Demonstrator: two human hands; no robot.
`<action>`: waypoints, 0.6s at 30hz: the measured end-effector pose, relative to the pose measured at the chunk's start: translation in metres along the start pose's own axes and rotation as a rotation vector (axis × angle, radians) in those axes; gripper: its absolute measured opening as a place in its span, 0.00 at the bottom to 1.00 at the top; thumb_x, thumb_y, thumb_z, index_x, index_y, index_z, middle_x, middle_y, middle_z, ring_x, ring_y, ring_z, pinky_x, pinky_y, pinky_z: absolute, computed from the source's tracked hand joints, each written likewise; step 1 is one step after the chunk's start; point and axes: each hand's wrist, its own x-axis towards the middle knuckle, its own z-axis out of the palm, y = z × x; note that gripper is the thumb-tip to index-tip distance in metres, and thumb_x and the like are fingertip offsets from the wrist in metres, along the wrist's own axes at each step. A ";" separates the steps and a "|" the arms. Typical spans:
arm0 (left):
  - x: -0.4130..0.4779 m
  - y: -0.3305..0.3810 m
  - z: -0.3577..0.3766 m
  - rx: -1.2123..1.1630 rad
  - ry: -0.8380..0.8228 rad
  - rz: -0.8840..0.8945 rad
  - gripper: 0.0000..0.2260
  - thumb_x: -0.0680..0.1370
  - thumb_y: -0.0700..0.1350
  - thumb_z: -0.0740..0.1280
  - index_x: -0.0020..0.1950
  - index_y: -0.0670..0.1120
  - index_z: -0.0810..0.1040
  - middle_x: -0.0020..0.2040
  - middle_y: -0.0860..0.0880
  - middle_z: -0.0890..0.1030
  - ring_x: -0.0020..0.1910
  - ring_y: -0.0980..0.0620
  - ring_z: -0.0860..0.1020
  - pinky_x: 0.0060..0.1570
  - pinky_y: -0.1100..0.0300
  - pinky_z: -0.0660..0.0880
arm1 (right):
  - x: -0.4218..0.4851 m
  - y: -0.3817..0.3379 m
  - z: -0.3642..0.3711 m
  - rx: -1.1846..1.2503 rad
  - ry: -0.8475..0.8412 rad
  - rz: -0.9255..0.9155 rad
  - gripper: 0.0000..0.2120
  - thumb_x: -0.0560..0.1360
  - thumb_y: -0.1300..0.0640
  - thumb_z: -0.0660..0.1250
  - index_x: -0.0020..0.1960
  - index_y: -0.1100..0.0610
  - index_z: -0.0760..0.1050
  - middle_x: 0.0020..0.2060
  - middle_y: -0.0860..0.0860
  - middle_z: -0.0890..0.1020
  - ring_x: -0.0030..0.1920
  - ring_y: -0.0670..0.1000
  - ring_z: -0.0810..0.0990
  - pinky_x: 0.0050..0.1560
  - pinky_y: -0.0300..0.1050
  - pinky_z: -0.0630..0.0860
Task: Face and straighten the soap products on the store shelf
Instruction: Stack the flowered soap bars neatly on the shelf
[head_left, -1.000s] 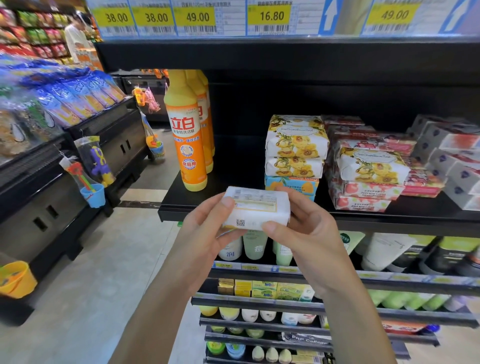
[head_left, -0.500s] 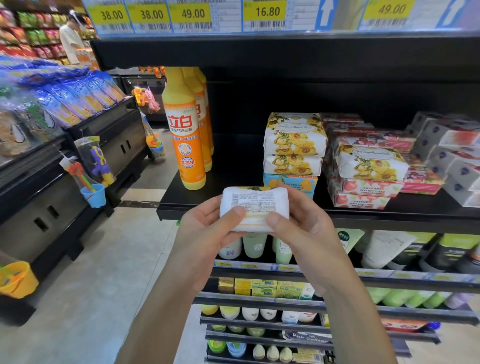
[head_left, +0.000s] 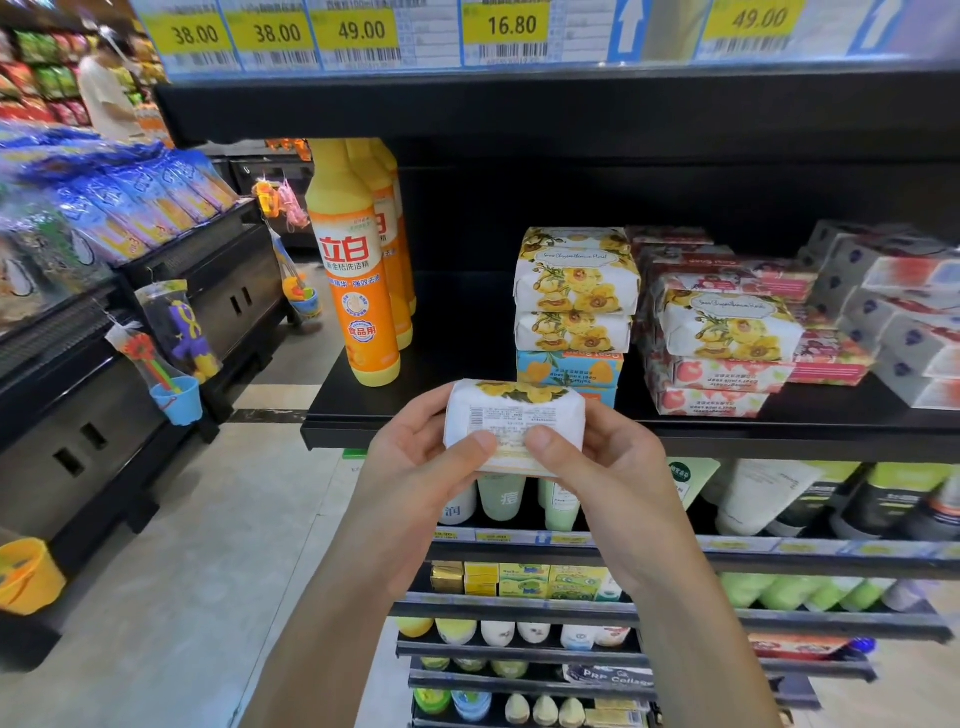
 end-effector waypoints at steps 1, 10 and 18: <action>0.001 0.000 0.001 -0.002 0.006 -0.010 0.28 0.69 0.42 0.73 0.69 0.49 0.76 0.59 0.46 0.85 0.60 0.46 0.83 0.64 0.45 0.78 | 0.000 0.001 -0.001 0.000 0.002 -0.011 0.23 0.70 0.56 0.75 0.64 0.58 0.80 0.56 0.52 0.86 0.59 0.51 0.84 0.57 0.44 0.81; 0.002 0.004 0.001 0.040 -0.069 -0.116 0.26 0.76 0.57 0.73 0.67 0.41 0.77 0.60 0.44 0.85 0.61 0.48 0.83 0.63 0.52 0.79 | 0.001 0.005 -0.008 -0.055 -0.054 -0.126 0.24 0.70 0.62 0.76 0.65 0.56 0.79 0.57 0.52 0.86 0.60 0.53 0.83 0.59 0.48 0.81; 0.003 0.002 0.002 0.026 -0.030 -0.081 0.22 0.75 0.50 0.75 0.65 0.40 0.79 0.58 0.43 0.85 0.60 0.46 0.83 0.61 0.50 0.80 | 0.000 0.003 -0.009 -0.026 -0.111 -0.080 0.28 0.70 0.63 0.79 0.68 0.54 0.77 0.60 0.50 0.83 0.61 0.51 0.82 0.57 0.43 0.80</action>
